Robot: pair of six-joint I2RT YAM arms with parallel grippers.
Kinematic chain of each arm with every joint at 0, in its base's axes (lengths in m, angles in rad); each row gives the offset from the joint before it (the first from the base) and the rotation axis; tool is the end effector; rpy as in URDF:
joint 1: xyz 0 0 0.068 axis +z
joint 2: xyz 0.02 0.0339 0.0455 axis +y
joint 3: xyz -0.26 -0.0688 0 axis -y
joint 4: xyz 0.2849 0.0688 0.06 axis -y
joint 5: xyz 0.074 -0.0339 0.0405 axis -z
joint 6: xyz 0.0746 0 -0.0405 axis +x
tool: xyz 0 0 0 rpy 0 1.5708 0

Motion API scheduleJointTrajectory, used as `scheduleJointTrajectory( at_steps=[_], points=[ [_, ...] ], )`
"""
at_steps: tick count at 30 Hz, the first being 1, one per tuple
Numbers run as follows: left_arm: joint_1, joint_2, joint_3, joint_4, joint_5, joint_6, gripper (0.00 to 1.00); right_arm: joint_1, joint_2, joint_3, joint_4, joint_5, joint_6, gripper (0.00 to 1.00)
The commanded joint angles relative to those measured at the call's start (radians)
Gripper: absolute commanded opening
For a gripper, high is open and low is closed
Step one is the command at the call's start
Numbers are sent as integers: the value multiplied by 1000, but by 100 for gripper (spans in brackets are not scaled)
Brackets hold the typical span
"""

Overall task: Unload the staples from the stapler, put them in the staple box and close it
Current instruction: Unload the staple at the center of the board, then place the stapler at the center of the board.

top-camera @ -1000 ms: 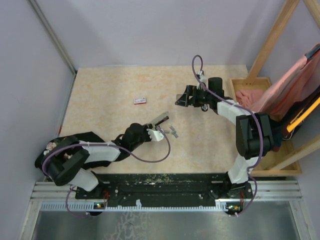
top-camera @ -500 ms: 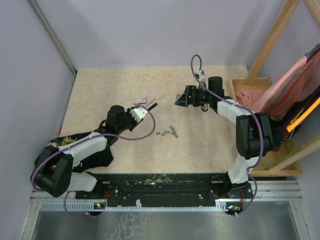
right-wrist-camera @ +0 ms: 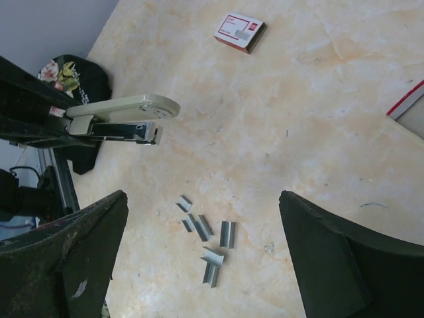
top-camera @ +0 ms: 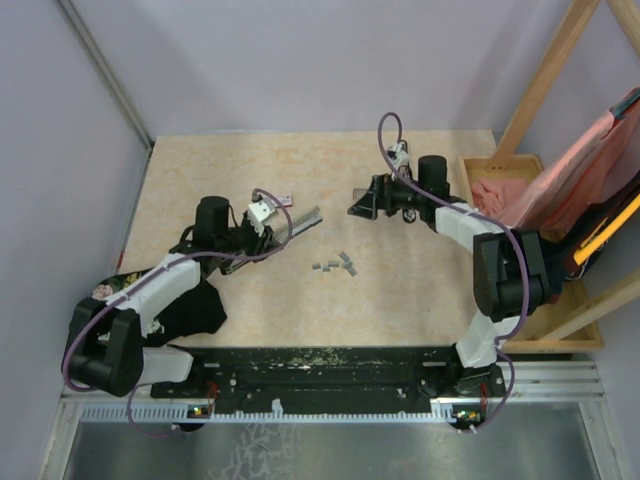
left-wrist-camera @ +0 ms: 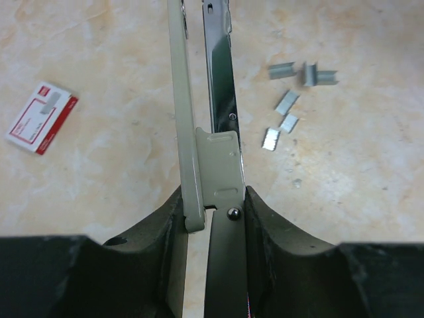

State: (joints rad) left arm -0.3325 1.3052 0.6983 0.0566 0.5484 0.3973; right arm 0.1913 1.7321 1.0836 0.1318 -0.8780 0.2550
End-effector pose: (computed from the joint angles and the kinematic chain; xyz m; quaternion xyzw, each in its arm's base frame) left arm 0.3062 -0.1469 0.1792 0.4233 0.7375 -0.2209 0.4776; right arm 0.4121 0.1383 0.1858 -0.1888 0.7888 0.4590 0.3627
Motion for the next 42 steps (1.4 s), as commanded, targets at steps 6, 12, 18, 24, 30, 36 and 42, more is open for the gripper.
scheduleJointTrajectory(
  at_steps=[6, 12, 18, 24, 30, 36, 42],
  points=[
    [42, 22, 127, -113, 345, -64, 0, 17, -134, -75, 207, -132, -128, 97],
    [78, 51, 174, -200, 449, -80, 0, 55, -190, -146, 269, -160, -298, 97],
    [93, 90, 201, -262, 556, -96, 0, 129, -277, -205, 194, -137, -606, 97],
    [96, 163, 246, -392, 654, -31, 0, 189, -326, -273, 156, -153, -878, 98],
    [99, 224, 263, -437, 710, -9, 0, 233, -336, -259, -8, -146, -1084, 98],
    [99, 240, 268, -451, 736, -7, 0, 292, -336, -265, -56, -63, -1192, 98],
    [99, 256, 271, -470, 759, 8, 0, 345, -328, -272, -58, 20, -1245, 96]
  ],
)
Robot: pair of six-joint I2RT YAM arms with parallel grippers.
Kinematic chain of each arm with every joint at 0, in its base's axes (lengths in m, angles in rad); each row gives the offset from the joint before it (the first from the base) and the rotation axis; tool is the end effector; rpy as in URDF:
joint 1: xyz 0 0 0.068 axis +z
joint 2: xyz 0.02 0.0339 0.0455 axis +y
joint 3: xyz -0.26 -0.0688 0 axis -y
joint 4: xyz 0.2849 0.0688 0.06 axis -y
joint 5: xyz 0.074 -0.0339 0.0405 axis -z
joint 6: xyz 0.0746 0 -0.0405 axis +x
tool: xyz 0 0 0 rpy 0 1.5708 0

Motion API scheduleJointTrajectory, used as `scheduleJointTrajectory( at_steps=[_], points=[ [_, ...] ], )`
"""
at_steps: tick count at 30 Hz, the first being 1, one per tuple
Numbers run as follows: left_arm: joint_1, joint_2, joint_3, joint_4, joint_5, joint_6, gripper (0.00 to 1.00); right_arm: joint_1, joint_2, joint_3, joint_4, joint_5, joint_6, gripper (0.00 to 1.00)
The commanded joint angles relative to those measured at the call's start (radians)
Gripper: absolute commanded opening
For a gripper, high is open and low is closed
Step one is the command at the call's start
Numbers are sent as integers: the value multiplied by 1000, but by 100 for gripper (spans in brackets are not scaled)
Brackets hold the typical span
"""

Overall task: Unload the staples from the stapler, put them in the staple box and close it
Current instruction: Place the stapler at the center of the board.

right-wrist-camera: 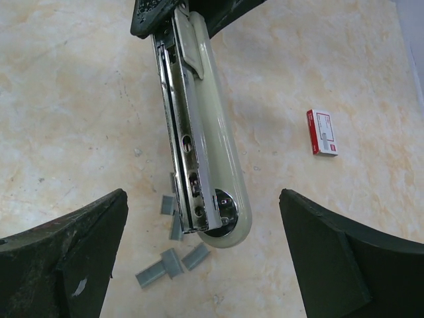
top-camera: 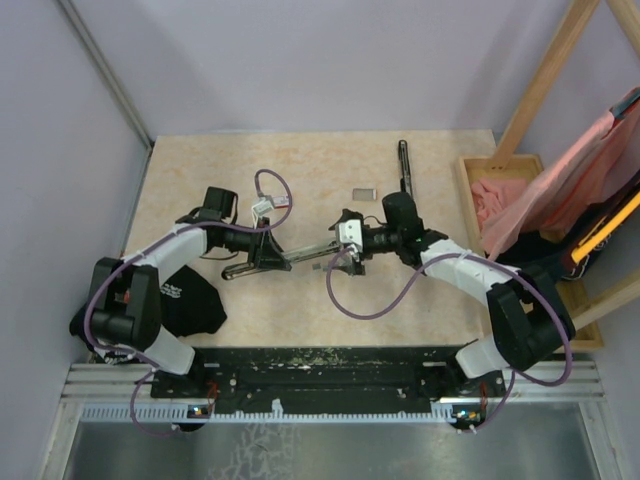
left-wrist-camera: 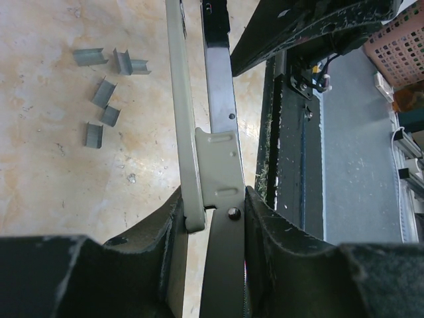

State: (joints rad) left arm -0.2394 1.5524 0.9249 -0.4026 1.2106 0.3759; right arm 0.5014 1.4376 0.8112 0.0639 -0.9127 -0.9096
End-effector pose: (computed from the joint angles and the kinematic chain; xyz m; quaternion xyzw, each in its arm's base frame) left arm 0.3067 -0.1467 0.1688 0.3848 0.7092 -0.5321 0.2565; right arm 0.2809 0.2213 0.1890 -0.6717 0.4603 0.2899 0.5028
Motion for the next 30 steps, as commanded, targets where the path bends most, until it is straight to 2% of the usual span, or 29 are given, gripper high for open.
scheduleJointTrajectory(
  at_steps=[1, 9, 22, 30],
  points=[
    [6, 14, 46, -17, 102, 33, 0, 43, -30, 0, 10, 71, -89, 95],
    [5, 57, 66, -76, 124, 74, 0, 103, -5, 3, 16, 182, -115, 87],
    [5, 64, 65, -83, 121, 82, 0, 171, 30, 16, 17, 257, -117, 81],
    [5, 75, 70, -95, 118, 91, 0, 198, 41, 28, 14, 307, -112, 73]
  ],
)
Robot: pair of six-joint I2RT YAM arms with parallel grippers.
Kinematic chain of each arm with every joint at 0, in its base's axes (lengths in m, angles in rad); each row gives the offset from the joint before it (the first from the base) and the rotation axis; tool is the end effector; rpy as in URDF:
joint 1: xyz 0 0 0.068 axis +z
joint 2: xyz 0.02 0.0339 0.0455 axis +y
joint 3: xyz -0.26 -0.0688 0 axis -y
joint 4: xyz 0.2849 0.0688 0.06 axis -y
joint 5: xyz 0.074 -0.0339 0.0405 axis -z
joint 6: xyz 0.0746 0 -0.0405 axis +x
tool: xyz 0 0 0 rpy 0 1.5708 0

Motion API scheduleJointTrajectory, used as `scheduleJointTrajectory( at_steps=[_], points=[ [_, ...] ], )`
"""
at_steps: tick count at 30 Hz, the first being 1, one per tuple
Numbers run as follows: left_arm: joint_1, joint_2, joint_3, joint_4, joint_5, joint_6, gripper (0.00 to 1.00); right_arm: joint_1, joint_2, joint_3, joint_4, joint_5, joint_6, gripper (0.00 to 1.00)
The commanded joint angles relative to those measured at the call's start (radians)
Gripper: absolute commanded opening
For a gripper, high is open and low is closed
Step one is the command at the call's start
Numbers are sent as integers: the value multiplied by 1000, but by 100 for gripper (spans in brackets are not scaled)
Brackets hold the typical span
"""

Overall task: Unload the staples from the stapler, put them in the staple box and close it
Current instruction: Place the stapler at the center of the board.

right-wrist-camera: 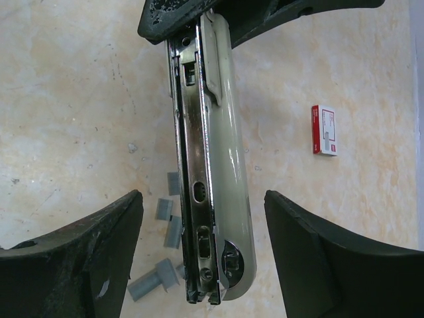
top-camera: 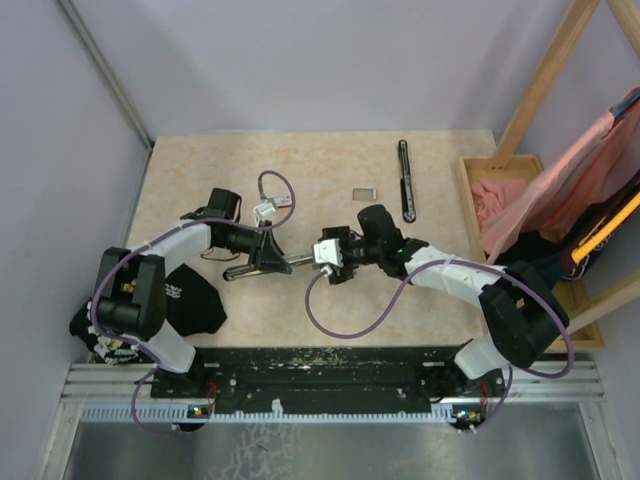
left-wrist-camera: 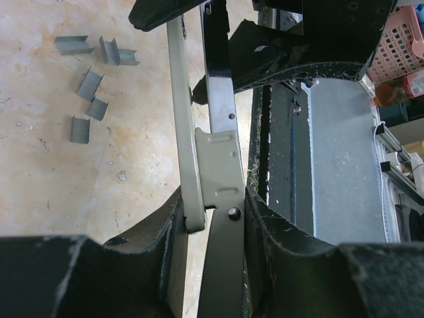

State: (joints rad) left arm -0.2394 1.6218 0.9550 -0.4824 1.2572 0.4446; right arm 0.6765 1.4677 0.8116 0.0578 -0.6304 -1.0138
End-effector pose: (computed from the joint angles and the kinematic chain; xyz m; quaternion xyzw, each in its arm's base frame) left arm 0.3076 -0.1481 0.1556 0.3812 0.7039 -0.5546 0.2272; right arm 0.2583 0.2638 0.1702 -0.7249 0.4494 0.1956 0.4840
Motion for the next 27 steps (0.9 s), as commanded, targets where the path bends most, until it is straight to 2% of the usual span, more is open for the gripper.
scheduleJointTrajectory(
  at_steps=[1, 12, 16, 19, 20, 21, 23, 27],
  points=[
    [5, 6, 39, -17, 72, 25, 0, 27, 12, 27, 24, 33, -8, 73],
    [8, 23, 65, -79, 80, 74, 0, 88, 42, 21, 94, 174, -4, 60],
    [12, 33, 77, -113, 78, 102, 0, 118, 61, 27, 117, 220, 11, 51],
    [22, 41, 92, -143, 73, 130, 0, 138, 76, 43, 117, 241, 21, 37],
    [26, 44, 94, -148, 70, 134, 0, 144, 82, 51, 113, 246, 26, 28],
    [32, 44, 96, -151, 65, 137, 0, 147, 88, 61, 104, 250, 31, 14],
    [44, 44, 96, -153, 54, 140, 0, 155, 102, 90, 76, 258, 45, 0],
    [75, 47, 101, -162, 33, 149, 1, 169, 119, 129, 40, 262, 76, 0]
  ],
)
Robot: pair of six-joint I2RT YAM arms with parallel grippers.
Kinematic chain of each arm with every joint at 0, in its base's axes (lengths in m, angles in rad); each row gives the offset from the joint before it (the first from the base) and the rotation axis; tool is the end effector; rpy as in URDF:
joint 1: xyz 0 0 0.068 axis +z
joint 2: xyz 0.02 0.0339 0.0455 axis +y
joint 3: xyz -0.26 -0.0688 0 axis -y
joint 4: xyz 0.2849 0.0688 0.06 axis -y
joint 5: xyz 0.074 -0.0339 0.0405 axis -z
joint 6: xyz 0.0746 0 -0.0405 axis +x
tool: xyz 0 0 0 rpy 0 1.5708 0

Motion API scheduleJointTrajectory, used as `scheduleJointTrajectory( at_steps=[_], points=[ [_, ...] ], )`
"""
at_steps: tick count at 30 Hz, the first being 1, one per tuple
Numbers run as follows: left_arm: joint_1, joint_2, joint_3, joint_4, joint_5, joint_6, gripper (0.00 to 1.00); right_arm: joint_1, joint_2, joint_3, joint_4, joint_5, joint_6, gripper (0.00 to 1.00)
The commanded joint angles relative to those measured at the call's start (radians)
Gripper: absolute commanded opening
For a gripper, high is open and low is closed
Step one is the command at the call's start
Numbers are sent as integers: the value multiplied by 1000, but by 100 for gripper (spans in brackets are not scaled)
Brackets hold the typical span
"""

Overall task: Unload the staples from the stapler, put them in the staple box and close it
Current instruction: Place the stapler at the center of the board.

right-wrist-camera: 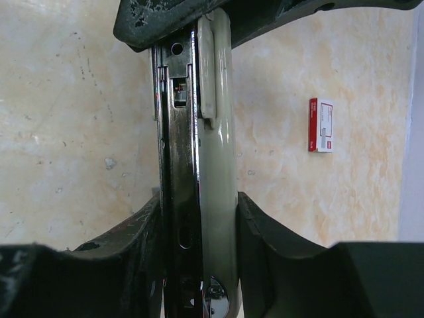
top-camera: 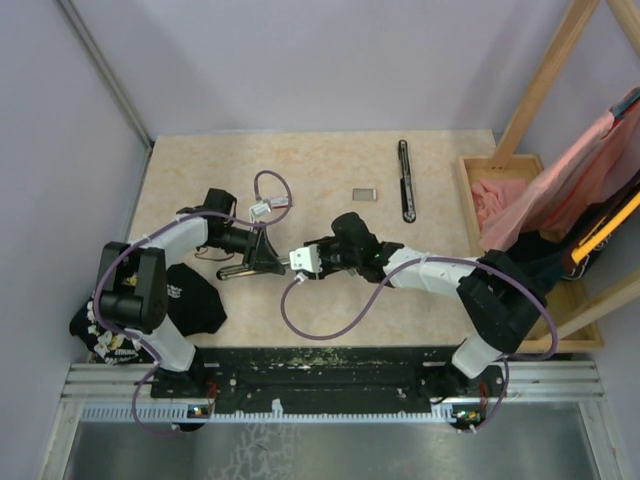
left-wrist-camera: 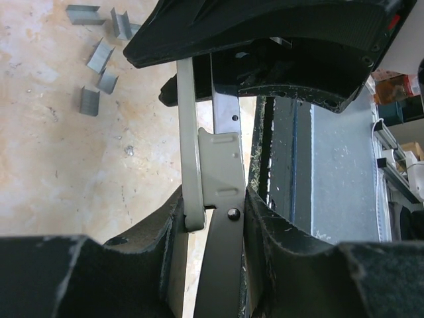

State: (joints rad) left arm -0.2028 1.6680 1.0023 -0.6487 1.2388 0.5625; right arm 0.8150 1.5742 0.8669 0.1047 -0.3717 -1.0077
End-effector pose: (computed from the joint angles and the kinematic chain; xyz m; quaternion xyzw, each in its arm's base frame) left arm 0.3103 -0.1358 0.1484 0.3704 0.7214 -0.5479 0.2054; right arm 0.2510 0.3058 0.1526 -0.7402 0.4650 0.1188 0.4710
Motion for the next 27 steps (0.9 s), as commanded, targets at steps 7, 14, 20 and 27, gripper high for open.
scheduleJointTrajectory(
  at_steps=[7, 14, 20, 27],
  points=[
    [110, 11, 76, -40, 45, 76, 35, 47, 36, 159, -98, -32, 158, 0],
    [182, 15, 103, -64, 67, 101, 64, 64, 69, 241, -170, -58, 238, 0],
    [243, 11, 120, -47, 77, 93, 79, 82, 143, 298, -192, -36, 312, 0],
    [396, -43, 125, 116, 56, -62, 100, 87, 228, 385, -199, 49, 448, 0]
  ],
)
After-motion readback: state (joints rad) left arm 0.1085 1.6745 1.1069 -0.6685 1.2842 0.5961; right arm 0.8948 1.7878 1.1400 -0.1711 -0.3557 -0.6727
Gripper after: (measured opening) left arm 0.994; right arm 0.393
